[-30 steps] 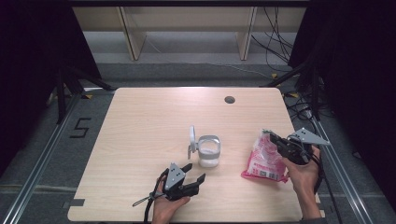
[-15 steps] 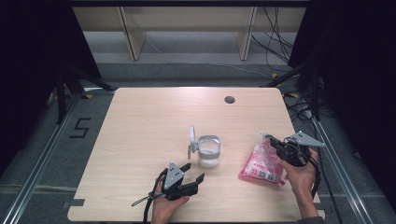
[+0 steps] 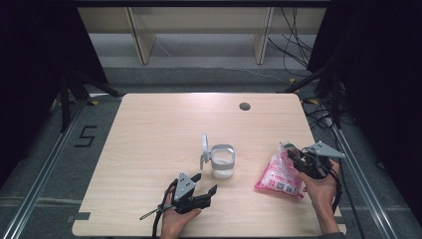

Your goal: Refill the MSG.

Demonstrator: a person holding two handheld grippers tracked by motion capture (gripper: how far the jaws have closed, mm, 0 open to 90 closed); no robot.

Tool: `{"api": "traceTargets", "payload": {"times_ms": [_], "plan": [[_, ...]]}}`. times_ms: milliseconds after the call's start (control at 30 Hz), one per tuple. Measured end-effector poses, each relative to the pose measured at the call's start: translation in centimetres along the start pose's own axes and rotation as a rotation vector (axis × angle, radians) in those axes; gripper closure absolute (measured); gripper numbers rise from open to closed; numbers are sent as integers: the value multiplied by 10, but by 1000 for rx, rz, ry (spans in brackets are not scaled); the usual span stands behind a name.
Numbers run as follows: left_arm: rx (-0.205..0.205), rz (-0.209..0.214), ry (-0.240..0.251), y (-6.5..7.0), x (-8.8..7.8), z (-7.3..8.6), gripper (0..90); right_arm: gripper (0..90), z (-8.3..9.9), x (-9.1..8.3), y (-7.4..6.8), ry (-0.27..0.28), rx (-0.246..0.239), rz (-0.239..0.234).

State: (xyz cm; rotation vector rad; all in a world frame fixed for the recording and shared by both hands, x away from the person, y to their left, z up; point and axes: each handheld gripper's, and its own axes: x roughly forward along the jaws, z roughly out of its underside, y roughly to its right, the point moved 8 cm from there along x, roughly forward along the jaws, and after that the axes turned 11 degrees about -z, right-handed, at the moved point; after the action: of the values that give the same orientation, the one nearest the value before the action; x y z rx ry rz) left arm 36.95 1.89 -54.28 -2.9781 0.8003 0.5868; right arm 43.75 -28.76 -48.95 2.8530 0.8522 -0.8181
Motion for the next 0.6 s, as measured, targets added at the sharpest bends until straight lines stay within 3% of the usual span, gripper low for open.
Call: {"api": "traceTargets", "payload": {"times_ms": [100, 167, 200, 233, 267, 300, 333, 467, 500, 600], "plan": [[-21, -19, -16, -2, 0, 1, 281, 655, 1, -2, 2, 6, 23, 18], [-25, -11, -6, -3, 0, 0, 280, 588, 0, -3, 7, 16, 3, 33], [-32, -14, -3, -4, 0, 0, 279, 558, 1, -5, 5, 14, 50, 42], [-31, -24, -10, -5, -1, 0, 277, 543, 0, -5, 8, 21, 20, 42], [-33, -20, -10, -5, 0, 0, 273, 539, 1, -6, 7, 14, 47, 36], [-37, -22, -7, -5, 0, 0, 268, 529, 1, -7, 8, 25, 31, 48], [-33, -24, -8, -6, 0, 0, 268, 511, 1, -9, 6, 23, 62, 57], [-29, -46, -19, -9, 0, 0, 268, 435, -1, -14, 7, 27, 82, 87], [-30, -42, -9, -9, 0, 0, 269, 432, -2, -14, 5, 33, 111, 83], [-38, -42, -7, -10, 1, -1, 267, 414, -3, -20, 6, 36, 105, 109]]}}
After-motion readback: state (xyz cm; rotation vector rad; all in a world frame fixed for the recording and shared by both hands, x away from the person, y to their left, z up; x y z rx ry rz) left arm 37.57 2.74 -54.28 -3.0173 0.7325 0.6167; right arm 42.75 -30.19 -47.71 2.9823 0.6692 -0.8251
